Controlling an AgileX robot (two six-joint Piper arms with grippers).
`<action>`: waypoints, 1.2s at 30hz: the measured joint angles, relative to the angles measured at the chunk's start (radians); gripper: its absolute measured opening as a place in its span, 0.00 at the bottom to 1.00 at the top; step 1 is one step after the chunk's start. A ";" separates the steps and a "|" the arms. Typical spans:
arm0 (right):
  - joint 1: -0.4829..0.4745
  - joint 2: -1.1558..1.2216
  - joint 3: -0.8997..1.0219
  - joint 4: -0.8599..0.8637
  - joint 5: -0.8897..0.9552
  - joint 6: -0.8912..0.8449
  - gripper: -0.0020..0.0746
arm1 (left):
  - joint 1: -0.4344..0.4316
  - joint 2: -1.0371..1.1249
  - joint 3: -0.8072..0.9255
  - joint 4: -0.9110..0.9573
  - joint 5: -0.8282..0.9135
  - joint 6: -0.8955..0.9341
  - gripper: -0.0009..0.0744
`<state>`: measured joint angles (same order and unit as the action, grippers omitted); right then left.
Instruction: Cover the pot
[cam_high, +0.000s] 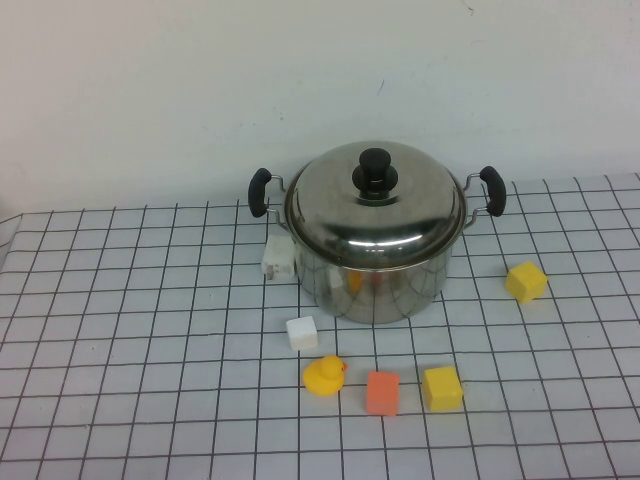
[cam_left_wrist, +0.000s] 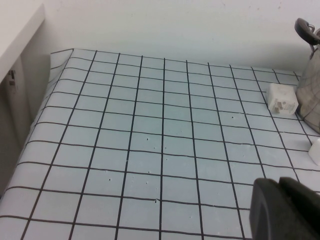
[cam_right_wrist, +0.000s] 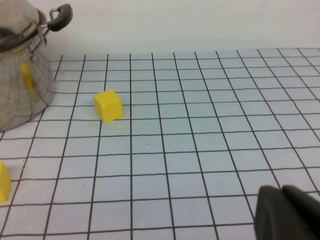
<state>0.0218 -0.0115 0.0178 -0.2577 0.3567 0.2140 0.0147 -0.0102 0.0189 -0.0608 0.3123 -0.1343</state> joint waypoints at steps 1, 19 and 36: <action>0.000 0.000 0.000 0.000 0.000 0.000 0.04 | 0.000 0.000 0.000 0.000 0.000 0.000 0.01; 0.000 0.000 0.000 0.160 -0.002 -0.081 0.04 | 0.000 0.000 0.000 0.000 0.000 0.000 0.01; 0.000 0.000 0.000 0.249 -0.003 -0.284 0.04 | 0.000 0.000 0.000 0.002 0.002 0.000 0.01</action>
<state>0.0218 -0.0115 0.0178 -0.0090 0.3535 -0.0700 0.0147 -0.0102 0.0189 -0.0586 0.3146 -0.1343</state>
